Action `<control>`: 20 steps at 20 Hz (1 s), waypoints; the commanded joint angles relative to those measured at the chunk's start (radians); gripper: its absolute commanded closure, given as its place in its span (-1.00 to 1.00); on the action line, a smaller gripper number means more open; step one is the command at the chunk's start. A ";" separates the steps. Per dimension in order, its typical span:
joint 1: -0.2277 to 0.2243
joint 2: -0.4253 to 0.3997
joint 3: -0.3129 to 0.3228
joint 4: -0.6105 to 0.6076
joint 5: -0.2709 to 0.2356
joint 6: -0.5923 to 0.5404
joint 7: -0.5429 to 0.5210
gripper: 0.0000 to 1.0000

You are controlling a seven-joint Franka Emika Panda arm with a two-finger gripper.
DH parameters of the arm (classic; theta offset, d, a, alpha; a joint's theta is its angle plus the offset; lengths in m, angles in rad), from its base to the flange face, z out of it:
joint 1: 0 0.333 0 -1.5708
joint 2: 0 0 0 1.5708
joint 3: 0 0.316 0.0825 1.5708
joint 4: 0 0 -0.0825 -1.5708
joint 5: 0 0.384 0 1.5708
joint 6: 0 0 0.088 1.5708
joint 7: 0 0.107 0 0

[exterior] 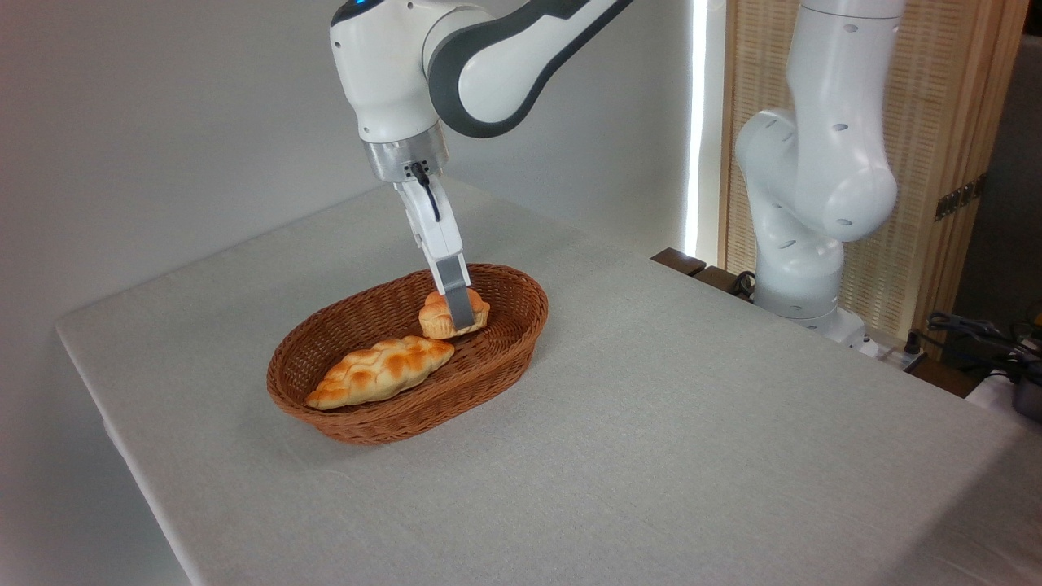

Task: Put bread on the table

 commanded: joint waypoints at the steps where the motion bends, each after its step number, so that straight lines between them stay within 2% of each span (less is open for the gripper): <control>1: -0.001 -0.017 0.011 -0.005 0.003 0.018 0.014 -0.08; 11: 0.005 -0.020 0.015 0.001 0.008 0.017 0.013 -0.09; 13: 0.003 -0.021 0.015 0.001 0.026 0.017 0.010 -0.09; 20: 0.008 -0.028 0.025 0.054 0.036 -0.026 0.002 -0.08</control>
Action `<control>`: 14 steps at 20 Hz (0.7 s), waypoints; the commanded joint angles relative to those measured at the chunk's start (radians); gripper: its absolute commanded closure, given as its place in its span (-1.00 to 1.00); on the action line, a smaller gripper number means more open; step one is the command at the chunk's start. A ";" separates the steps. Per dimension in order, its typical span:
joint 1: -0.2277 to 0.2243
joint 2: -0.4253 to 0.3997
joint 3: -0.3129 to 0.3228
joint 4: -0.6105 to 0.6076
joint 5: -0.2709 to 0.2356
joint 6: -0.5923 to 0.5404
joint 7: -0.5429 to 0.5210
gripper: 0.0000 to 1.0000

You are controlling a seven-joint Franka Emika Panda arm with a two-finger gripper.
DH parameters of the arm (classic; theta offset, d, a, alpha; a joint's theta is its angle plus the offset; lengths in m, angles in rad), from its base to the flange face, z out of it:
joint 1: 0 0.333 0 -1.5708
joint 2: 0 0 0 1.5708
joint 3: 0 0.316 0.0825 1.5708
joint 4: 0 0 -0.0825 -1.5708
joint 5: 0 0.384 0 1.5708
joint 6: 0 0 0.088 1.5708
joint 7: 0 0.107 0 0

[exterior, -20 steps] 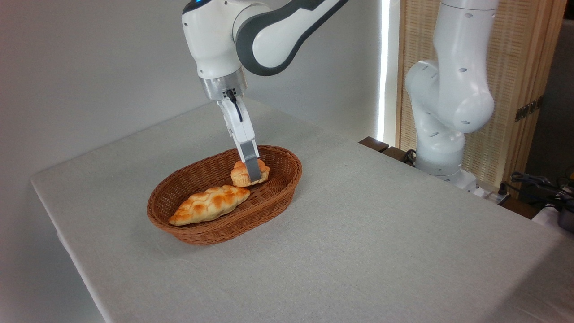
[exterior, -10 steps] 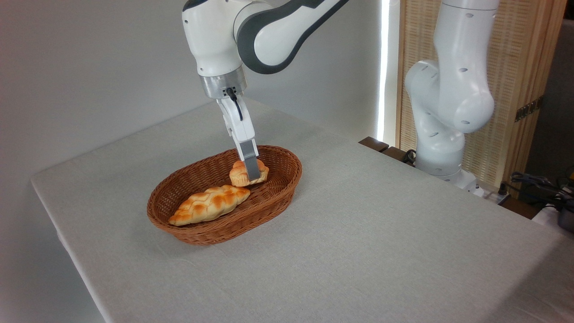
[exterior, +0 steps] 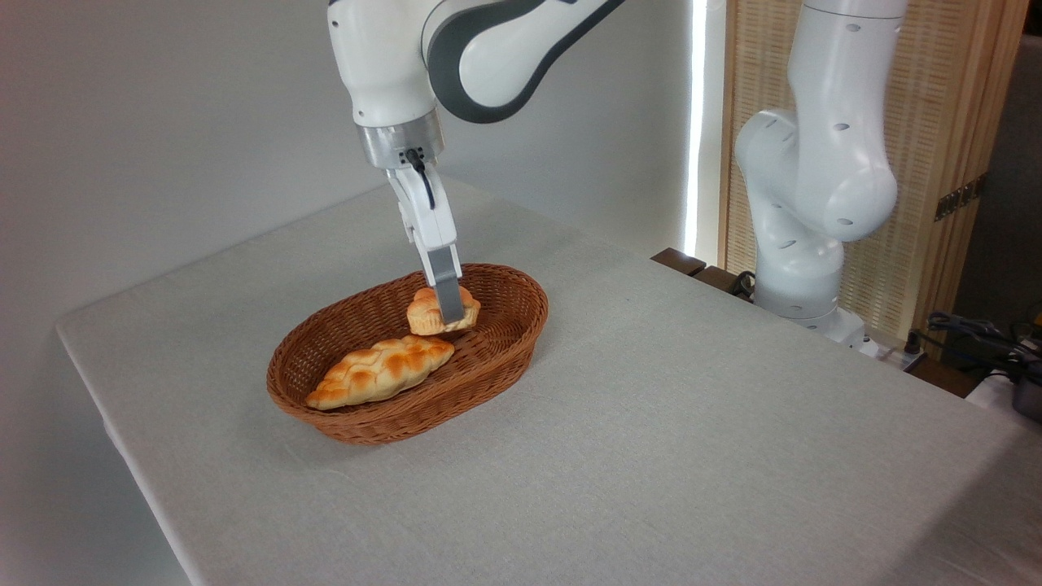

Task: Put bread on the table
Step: 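Lift the bun out of the basket and carry it beside the basket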

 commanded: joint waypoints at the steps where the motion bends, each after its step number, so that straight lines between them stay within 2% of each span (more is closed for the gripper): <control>1: 0.011 -0.011 0.010 0.042 0.014 -0.048 0.004 -0.08; 3: 0.046 -0.011 0.008 0.076 0.016 -0.077 0.007 -0.08; 5: 0.052 -0.011 0.013 0.116 0.017 -0.106 0.008 -0.08; 7: 0.052 -0.009 0.066 0.159 0.059 -0.123 0.008 -0.09; 11: 0.066 0.006 0.131 0.219 0.065 -0.123 0.014 -0.10; 14: 0.066 0.038 0.223 0.244 0.069 -0.099 0.042 -0.10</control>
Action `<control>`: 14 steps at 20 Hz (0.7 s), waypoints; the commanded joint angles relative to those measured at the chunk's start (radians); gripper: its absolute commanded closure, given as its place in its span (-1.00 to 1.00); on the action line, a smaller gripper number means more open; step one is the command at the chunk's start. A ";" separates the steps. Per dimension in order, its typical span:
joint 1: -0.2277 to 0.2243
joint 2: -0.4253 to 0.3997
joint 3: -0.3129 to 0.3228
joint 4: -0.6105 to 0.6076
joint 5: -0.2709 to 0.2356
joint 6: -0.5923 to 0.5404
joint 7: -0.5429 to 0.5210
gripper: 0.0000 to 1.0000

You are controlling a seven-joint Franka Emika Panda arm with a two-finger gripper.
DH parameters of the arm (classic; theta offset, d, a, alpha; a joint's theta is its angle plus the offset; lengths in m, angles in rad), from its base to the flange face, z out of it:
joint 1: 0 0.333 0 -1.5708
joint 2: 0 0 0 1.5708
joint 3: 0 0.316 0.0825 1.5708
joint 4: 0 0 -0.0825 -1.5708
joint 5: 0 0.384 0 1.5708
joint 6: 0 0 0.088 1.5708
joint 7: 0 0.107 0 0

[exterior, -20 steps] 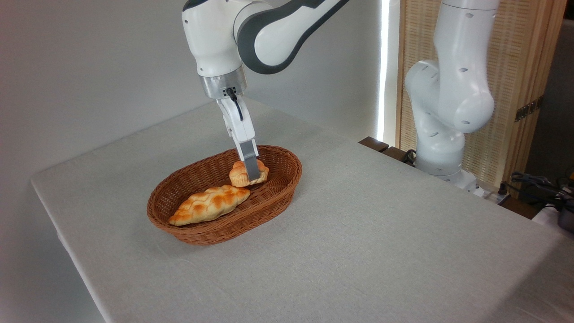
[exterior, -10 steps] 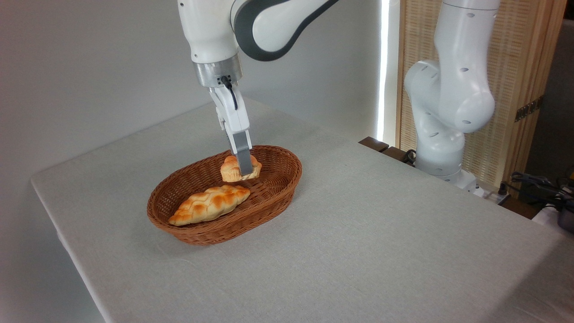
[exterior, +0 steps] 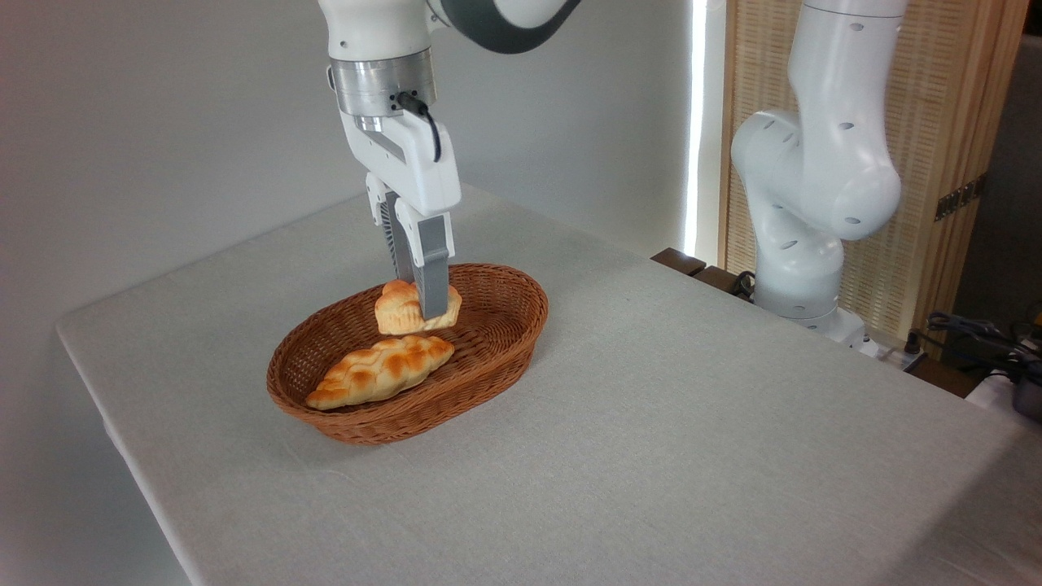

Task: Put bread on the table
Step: 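Lift the bun out of the basket and carry it beside the basket, then lower the bun onto the table and open the gripper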

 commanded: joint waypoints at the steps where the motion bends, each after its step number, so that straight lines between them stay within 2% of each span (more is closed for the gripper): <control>1: -0.004 0.063 0.115 0.041 0.027 0.022 0.066 -0.10; 4: -0.004 0.143 0.194 0.038 0.036 0.149 0.088 -0.10; 7: -0.002 0.238 0.201 0.037 0.036 0.238 0.086 -0.12; 8: -0.002 0.258 0.201 0.037 0.036 0.258 0.086 -0.22; 11: -0.002 0.292 0.197 0.030 0.036 0.295 0.086 -0.87; 12: -0.002 0.293 0.195 0.029 0.036 0.295 0.086 -1.00; 14: -0.002 0.293 0.195 0.029 0.036 0.295 0.088 -1.00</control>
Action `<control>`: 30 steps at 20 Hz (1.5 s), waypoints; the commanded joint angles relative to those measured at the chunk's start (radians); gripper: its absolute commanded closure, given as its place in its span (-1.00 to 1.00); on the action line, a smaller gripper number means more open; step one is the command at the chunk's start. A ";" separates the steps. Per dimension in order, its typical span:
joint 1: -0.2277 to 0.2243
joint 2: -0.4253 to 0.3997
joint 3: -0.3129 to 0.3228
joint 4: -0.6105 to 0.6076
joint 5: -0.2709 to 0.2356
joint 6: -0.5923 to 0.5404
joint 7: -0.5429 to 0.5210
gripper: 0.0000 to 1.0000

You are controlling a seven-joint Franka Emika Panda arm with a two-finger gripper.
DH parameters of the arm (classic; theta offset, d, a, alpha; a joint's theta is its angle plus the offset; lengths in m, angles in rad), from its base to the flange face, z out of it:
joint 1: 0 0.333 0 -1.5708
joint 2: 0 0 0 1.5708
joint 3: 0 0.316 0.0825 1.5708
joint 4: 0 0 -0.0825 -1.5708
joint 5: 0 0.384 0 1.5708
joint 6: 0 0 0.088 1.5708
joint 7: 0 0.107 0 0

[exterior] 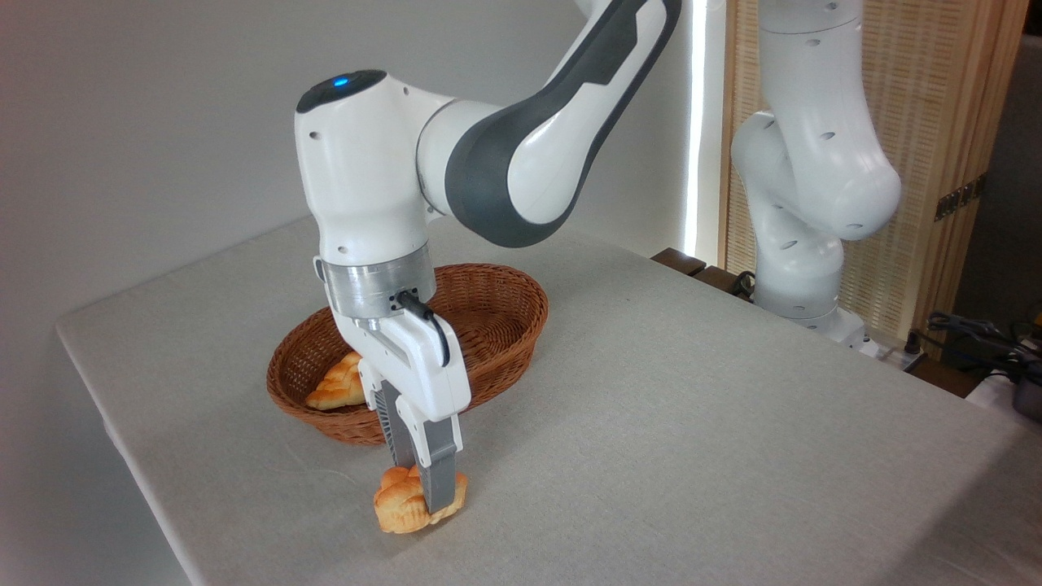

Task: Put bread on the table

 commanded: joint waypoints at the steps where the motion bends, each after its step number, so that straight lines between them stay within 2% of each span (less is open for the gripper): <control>1: -0.002 -0.008 0.002 0.011 0.009 0.000 0.002 -1.00; 9: 0.000 -0.018 0.008 0.014 0.009 -0.006 0.004 -1.00; 12: 0.027 -0.032 0.006 0.017 0.009 -0.007 0.002 -1.00; 20: 0.029 -0.041 0.005 0.020 0.007 -0.012 -0.007 -1.00; 22: 0.032 -0.076 0.003 0.037 -0.005 -0.059 -0.010 -1.00; 24: 0.076 -0.113 -0.033 0.097 -0.020 -0.197 -0.010 -1.00; 25: 0.119 -0.118 -0.079 0.147 -0.042 -0.270 -0.011 -1.00; 28: 0.295 -0.120 -0.239 0.288 -0.129 -0.459 -0.016 -1.00; 30: 0.316 -0.121 -0.276 0.345 -0.137 -0.545 -0.045 -1.00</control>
